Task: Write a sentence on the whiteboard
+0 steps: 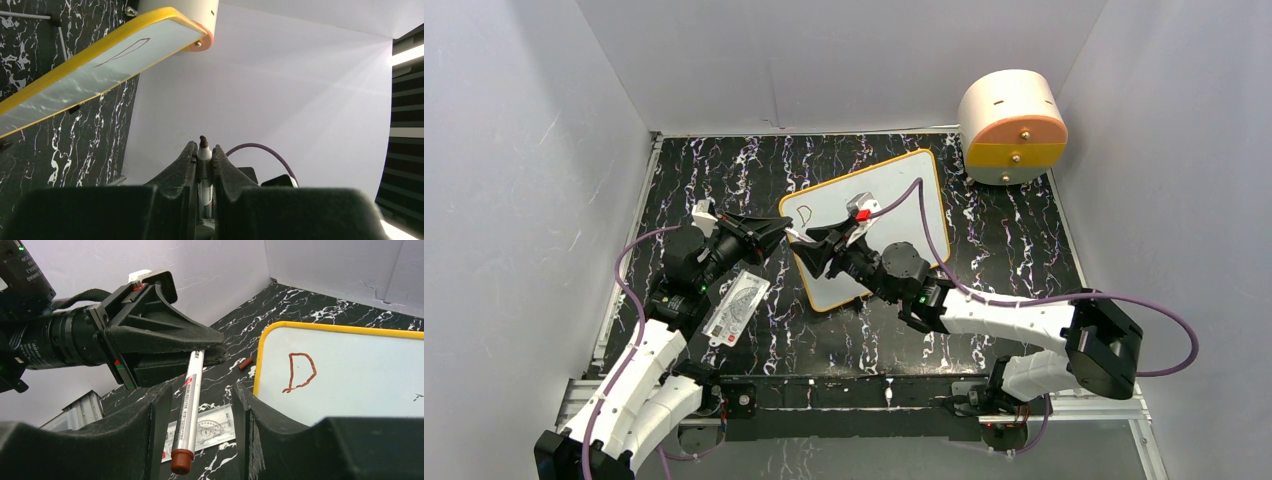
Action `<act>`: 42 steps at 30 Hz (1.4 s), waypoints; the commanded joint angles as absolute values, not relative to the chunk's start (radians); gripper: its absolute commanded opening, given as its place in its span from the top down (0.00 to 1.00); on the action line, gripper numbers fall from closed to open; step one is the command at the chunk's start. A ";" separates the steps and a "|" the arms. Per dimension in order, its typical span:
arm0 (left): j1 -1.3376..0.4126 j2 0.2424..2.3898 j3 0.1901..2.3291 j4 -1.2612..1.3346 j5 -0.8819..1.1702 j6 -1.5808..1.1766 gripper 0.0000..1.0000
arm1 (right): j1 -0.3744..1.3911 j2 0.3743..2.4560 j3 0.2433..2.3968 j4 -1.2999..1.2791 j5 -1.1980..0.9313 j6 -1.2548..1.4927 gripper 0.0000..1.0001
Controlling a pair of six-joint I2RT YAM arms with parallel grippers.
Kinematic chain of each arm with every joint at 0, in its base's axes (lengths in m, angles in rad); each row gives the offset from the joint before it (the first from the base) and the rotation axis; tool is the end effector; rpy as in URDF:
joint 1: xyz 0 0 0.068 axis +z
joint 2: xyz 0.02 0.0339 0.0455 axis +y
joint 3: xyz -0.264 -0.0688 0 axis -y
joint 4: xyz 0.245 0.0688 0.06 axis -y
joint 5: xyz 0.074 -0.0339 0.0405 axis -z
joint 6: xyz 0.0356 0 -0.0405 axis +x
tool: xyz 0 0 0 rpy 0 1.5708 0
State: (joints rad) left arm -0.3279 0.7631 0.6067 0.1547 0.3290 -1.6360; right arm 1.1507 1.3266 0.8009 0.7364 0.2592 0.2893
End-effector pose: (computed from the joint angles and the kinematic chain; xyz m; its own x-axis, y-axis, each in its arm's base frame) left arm 0.1745 -0.0715 0.3169 -0.6093 -0.7902 0.0657 -0.0414 -0.0511 -0.9978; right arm 0.1324 0.2740 0.3213 -0.1409 0.3608 -0.9220 -0.7722 0.5427 0.3303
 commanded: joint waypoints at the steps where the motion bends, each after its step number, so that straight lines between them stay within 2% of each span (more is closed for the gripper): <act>1: -0.332 0.756 0.608 0.163 0.327 -1.647 1.00 | 1.141 1.331 0.863 0.843 0.255 0.272 0.46; 22: -0.332 0.755 0.609 0.173 0.331 -1.652 1.00 | 1.129 1.377 0.912 0.796 0.238 0.268 0.64; 27: -0.332 0.751 0.609 0.175 0.323 -1.646 1.00 | 1.129 1.375 0.925 0.759 0.231 0.258 0.77; 31: -0.332 0.758 0.621 0.166 0.314 -1.598 1.00 | 1.127 1.356 0.928 0.703 0.227 0.239 0.97; 33: -0.332 0.763 0.627 0.160 0.309 -1.565 1.00 | 1.126 1.335 0.923 0.683 0.236 0.227 1.00; 38: -0.331 0.772 0.648 0.116 0.278 -1.434 0.85 | 1.123 1.284 0.915 0.616 0.261 0.192 1.00; 42: -0.331 0.796 0.734 0.010 0.204 -1.195 0.72 | 1.120 1.237 0.912 0.545 0.289 0.161 1.00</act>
State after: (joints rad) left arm -0.3374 0.7837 0.6323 0.1009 0.3008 -1.4532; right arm 1.1320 1.3209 0.8825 0.5793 0.2337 0.2165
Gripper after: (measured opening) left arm 0.235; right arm 0.195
